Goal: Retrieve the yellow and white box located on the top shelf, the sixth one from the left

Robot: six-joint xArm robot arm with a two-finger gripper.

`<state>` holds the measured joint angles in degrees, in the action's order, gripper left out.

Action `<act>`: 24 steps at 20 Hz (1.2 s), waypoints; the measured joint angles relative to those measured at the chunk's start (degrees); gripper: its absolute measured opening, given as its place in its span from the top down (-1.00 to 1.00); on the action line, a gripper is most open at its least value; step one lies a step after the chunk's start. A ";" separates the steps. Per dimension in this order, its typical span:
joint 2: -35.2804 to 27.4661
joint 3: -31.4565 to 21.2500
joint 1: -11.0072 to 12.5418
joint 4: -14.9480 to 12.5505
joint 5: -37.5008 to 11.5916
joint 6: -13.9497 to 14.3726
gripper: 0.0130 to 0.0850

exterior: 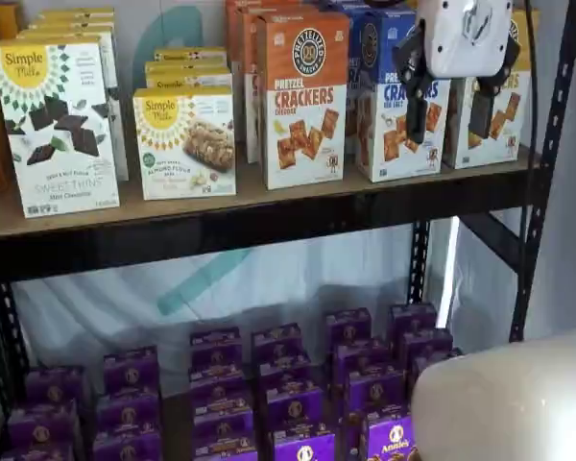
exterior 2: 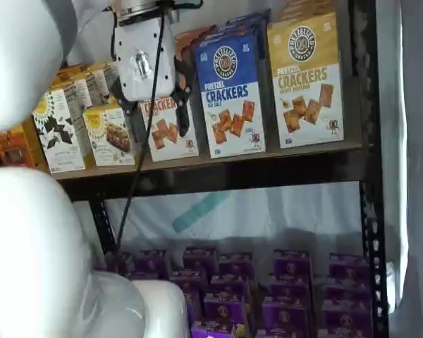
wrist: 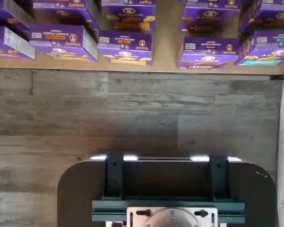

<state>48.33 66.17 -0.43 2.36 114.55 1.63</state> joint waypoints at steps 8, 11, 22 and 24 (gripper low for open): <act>1.58 -1.69 1.31 1.35 -4.03 -0.89 -1.00; 1.40 -1.87 1.79 0.52 -5.65 -1.69 -1.00; -4.08 -1.47 13.78 -0.57 -15.59 -13.86 -1.00; -5.78 -0.93 16.18 -0.36 -17.30 -16.19 -1.00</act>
<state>42.55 65.25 15.75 2.00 97.25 -14.55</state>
